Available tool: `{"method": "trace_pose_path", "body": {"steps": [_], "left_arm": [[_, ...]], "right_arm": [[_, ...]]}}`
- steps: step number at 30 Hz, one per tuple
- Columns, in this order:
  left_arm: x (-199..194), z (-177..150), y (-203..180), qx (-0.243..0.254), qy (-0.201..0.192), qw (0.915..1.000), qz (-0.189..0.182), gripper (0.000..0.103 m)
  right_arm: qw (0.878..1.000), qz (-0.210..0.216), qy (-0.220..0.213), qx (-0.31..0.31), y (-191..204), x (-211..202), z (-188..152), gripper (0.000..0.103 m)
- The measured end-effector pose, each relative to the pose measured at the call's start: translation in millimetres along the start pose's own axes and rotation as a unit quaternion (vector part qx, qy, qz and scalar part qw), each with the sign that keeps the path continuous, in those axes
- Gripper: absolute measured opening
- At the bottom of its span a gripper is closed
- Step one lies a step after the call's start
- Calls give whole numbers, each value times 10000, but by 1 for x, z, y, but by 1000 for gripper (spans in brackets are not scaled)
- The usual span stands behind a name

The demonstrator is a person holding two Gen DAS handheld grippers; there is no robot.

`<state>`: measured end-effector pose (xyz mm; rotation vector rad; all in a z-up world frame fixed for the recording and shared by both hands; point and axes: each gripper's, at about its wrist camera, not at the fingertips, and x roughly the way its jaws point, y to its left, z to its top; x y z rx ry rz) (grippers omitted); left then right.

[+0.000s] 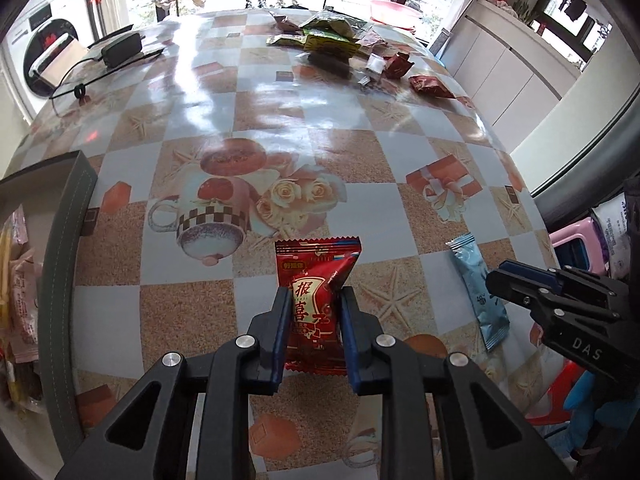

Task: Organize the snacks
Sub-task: 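Carry red packet with left tool and blue bar with right tool over tray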

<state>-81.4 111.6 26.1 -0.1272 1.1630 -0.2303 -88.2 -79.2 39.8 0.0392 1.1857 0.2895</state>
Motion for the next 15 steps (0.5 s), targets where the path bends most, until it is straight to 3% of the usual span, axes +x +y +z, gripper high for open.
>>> {"method": "trace_pose_path", "body": {"steps": [2,4,6,7,8,15], "left_arm": [[1,-2,4,-111,23,9999,10,35],[4,-1,4,-143,35,9999,23,58],[5,1,1,-122,2,9999,117,68],[7,2,-1,-84,6,9998,197,70],[9,3,-2,-51,25,9995,303,71],[29,4,-9,59,215,9952,948,81]], "right_arm": [[9999,14,101,27,-3,3,-2,26],[9997,22,232,84,-7,8,-4,28],[9996,4,254,103,-8,11,-5,42],[9996,-90,271,82,-8,13,-4,59],[9995,-160,264,49,-7,14,-4,63],[9974,-583,224,-349,4,22,-1,63]]}}
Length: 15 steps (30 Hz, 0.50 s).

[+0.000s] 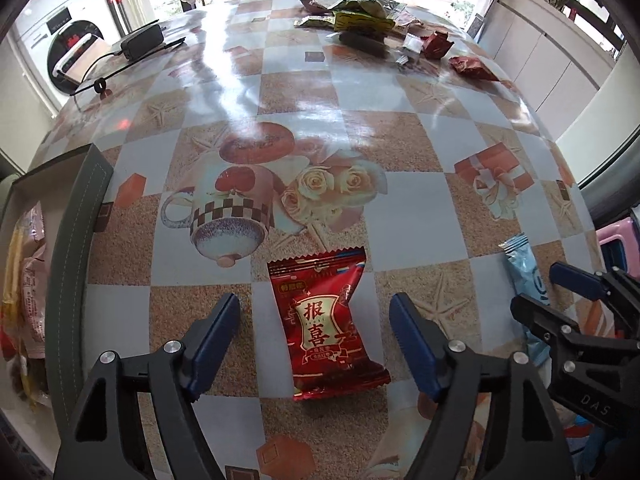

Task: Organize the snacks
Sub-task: 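Carry red packet with left tool and blue bar with right tool over tray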

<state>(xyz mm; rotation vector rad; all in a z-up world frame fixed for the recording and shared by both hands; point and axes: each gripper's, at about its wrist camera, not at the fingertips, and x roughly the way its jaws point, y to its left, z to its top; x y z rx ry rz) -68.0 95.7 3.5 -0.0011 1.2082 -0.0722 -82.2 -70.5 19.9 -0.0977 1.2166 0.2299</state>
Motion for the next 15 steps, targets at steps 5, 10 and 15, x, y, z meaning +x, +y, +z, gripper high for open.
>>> {"method": "trace_pose_path", "body": {"steps": [5,10,15], "left_arm": [[1,0,-12,101,-108,9999,56,84],[-6,-1,-18,157,-249,9995,-96,34],[-13,-6,-10,-45,-215,9970,-736,32]], "right_arm": [[9975,-511,-109,-476,17,3,-2,63],[9990,-339,-135,-263,9,-1,-4,24],[9995,234,-65,202,-3,-7,-8,24]]}}
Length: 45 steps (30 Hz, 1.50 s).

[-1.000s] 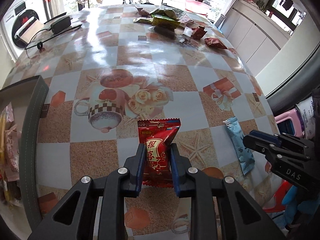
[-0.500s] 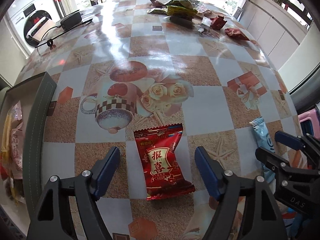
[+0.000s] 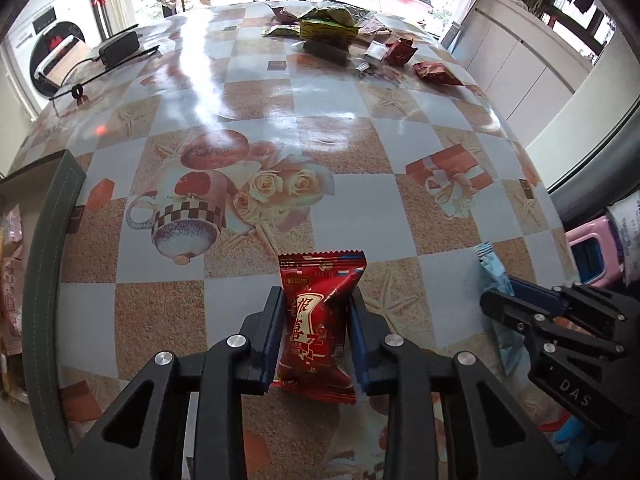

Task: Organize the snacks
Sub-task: 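Carry red packet with left tool and blue bar with right tool over tray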

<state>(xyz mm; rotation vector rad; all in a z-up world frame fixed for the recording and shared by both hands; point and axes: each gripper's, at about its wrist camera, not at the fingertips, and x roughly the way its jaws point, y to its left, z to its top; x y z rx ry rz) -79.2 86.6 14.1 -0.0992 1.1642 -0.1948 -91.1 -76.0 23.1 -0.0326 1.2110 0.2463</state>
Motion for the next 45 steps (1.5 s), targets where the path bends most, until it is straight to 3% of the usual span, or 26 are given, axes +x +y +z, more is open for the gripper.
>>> {"method": "trace_pose_path", "body": {"steps": [1,9,28,34,45], "left_arm": [[-3,-2,0,-4,-50,10000,-37,24],[-38,-1,11,8,-355,9989,-307,24],[-103,-2,83,-406,-1009,9932,-406,24],[-127,-12,129,-724,-1243,9893,-233,24],[-133,-42,217,-1418,-1225,9818,311,24]], "right_arm": [[9997,181,21,131,-3,-2,-1,24],[9973,643,-83,339,6,-20,8,24],[9960,874,-92,133,53,-30,38,24],[9939,1086,-96,-140,94,-35,52,24],[9814,1617,200,-1016,220,-11,76,24]]}}
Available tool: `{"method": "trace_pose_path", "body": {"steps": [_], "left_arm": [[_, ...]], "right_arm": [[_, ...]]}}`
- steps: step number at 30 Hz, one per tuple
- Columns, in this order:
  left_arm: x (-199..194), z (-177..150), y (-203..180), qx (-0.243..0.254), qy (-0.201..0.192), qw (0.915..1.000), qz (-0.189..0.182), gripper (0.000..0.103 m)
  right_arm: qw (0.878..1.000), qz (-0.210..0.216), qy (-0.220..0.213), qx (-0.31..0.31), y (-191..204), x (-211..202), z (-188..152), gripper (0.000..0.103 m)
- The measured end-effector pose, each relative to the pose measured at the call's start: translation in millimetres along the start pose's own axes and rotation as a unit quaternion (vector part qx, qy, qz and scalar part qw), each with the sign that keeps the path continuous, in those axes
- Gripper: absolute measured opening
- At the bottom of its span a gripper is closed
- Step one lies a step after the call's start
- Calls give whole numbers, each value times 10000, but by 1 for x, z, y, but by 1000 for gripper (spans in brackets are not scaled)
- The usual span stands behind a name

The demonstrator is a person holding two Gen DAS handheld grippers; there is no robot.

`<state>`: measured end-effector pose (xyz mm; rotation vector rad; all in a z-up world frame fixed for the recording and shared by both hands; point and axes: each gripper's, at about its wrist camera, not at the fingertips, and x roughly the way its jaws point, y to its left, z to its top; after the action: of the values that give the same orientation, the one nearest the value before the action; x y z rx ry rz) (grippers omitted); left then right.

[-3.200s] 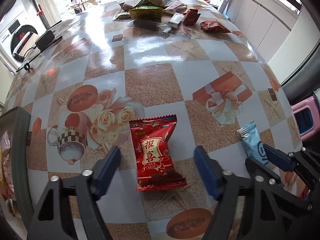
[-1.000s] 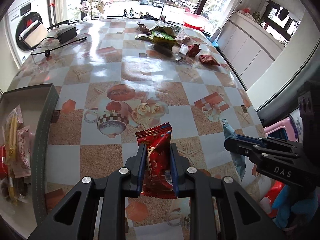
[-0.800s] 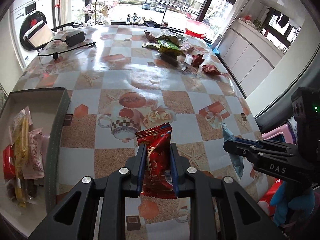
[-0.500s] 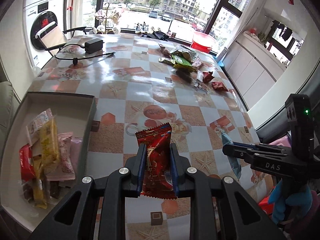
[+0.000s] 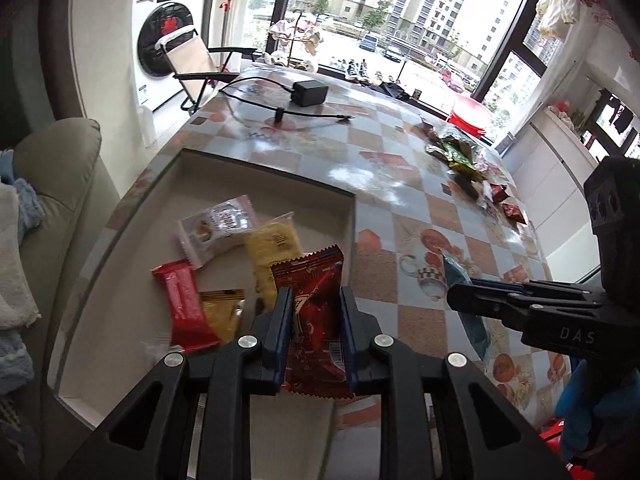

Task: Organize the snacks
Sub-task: 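Carry red packet with left tool and blue bar with right tool over tray, then open both tools to drop red packet and blue bar into tray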

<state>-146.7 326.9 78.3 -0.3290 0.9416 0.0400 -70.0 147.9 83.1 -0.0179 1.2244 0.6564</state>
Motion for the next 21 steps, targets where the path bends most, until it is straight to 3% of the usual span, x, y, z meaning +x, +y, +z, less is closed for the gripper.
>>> {"method": "trace_pose_path", "body": {"steps": [10,21], "left_arm": [[13,-11,49,-317,149,9988,347,25],[36,-19,71,-473,284,9971,527,26]], "right_arm": [[9978,228,127,-602,81,55,39,24],[9967,-104,339,-727,103,113,60,24]]}}
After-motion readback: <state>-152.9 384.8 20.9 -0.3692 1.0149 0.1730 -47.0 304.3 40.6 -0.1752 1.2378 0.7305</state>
